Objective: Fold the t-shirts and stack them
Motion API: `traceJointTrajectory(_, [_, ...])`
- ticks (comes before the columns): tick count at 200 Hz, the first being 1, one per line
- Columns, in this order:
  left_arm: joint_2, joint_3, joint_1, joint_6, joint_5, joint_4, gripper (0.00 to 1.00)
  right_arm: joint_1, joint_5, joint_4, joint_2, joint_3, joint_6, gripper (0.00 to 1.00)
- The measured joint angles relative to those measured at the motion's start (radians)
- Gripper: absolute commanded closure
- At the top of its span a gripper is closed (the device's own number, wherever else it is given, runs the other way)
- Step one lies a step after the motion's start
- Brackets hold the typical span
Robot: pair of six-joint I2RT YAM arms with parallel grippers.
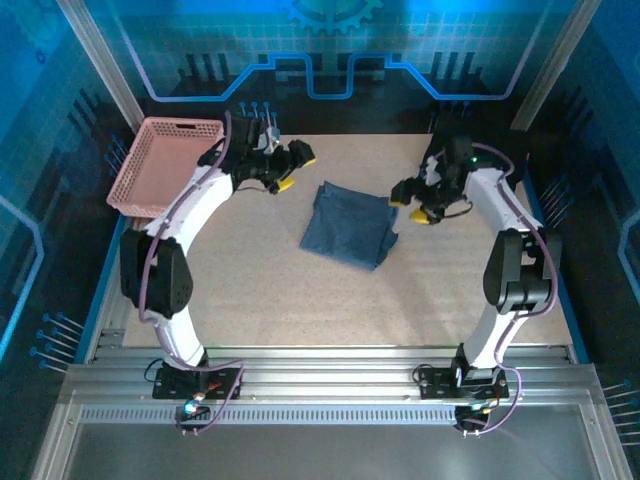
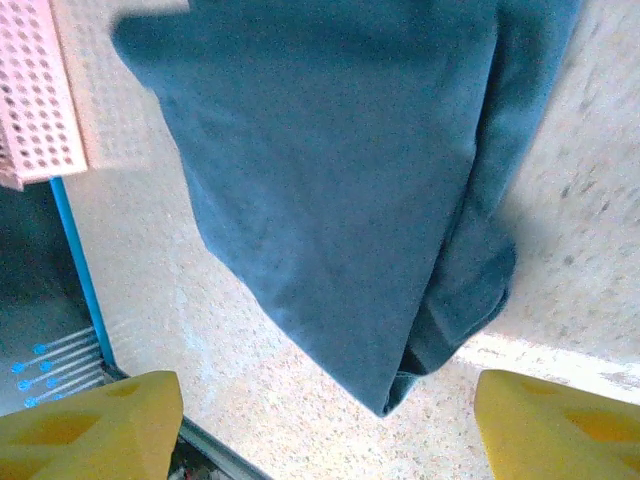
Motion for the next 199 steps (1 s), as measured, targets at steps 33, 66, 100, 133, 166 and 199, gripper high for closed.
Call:
traceJointTrajectory(33, [-0.035, -0.205, 0.011, 0.030, -0.001, 0.025, 0.10, 0.066, 0.040, 0.095, 0.056, -0.126, 0.021, 0.20])
traceJointTrajectory(66, [-0.051, -0.341, 0.037, 0.039, -0.003, 0.031, 0.10, 0.079, 0.072, 0.175, 0.136, -0.113, 0.042, 0.20])
traceJointTrajectory(100, [-0.144, -0.422, 0.070, 0.054, -0.003, 0.047, 0.09, 0.095, 0.100, 0.196, 0.242, -0.019, 0.059, 0.20])
traceJointTrajectory(133, [-0.238, -0.465, 0.116, 0.059, -0.003, 0.061, 0.09, 0.123, 0.146, 0.127, 0.369, 0.155, 0.068, 0.21])
traceJointTrajectory(166, [-0.296, -0.510, 0.183, 0.077, -0.004, 0.044, 0.09, 0.151, 0.223, -0.086, 0.498, 0.388, 0.068, 0.31])
traceJointTrajectory(199, [-0.359, -0.568, 0.250, 0.091, -0.003, 0.010, 0.09, 0.172, 0.315, -0.214, 0.566, 0.509, 0.073, 0.54])
